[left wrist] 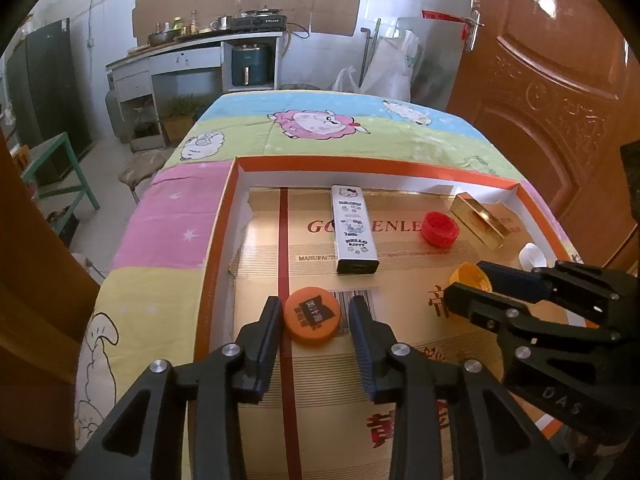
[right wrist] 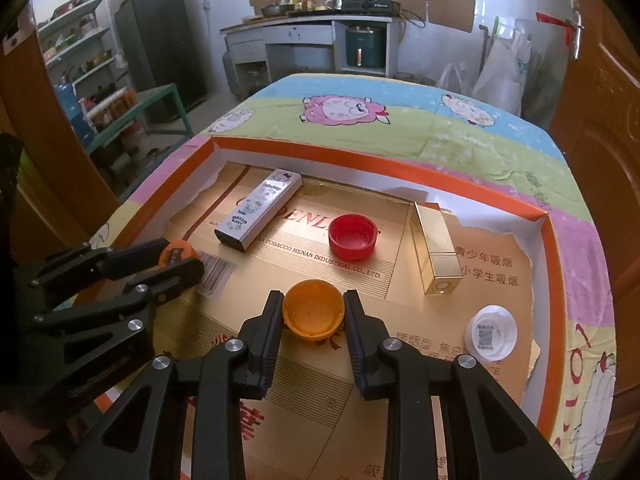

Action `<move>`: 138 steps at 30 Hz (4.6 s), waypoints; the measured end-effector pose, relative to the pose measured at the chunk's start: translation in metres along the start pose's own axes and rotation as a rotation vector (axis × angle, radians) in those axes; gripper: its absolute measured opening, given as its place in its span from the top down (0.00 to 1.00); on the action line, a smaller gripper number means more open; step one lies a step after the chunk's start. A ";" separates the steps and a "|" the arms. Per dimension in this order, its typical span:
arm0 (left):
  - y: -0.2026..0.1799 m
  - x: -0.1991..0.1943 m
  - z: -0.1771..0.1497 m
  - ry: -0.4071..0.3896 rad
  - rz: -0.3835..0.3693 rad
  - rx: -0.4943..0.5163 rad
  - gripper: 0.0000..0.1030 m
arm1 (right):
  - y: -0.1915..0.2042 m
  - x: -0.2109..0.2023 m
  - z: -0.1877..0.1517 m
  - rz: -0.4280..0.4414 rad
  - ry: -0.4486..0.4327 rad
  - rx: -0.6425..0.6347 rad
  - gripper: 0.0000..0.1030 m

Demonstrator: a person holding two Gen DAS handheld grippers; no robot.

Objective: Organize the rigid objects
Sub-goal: 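Open both tools to release the orange caps in the tray, then withdraw both tools from the tray toward the blue cap and lip tube, then grasp the blue cap with the right tool while the left tool grasps the floral lip tube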

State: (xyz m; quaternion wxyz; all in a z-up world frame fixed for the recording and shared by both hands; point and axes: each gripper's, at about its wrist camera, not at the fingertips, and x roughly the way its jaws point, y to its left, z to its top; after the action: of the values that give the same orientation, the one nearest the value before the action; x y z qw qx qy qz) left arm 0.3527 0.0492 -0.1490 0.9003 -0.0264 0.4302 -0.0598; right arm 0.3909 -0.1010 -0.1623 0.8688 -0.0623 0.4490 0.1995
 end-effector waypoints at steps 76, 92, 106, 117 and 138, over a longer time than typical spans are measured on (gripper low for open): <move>-0.034 -0.176 -0.082 -0.154 -0.011 0.058 0.64 | 0.054 -0.192 -0.111 -0.123 -0.161 0.138 0.50; -0.027 -0.192 -0.119 -0.146 -0.038 0.049 0.64 | 0.070 -0.199 -0.173 -0.112 -0.133 0.102 0.50; -0.029 -0.181 -0.143 -0.095 -0.060 0.044 0.64 | 0.081 -0.155 -0.209 -0.061 -0.046 0.067 0.50; -0.032 -0.167 -0.141 -0.067 -0.074 0.043 0.64 | 0.090 -0.136 -0.203 -0.101 -0.026 -0.004 0.67; -0.087 -0.073 -0.113 0.077 -0.035 0.068 0.68 | 0.049 -0.162 -0.212 -0.086 -0.092 0.084 0.70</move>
State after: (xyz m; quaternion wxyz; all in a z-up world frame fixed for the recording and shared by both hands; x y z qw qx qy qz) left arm 0.2120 -0.0271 -0.1546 0.8823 -0.0010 0.4619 -0.0909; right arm 0.1269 -0.1643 -0.1533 0.8982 -0.0358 0.4133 0.1454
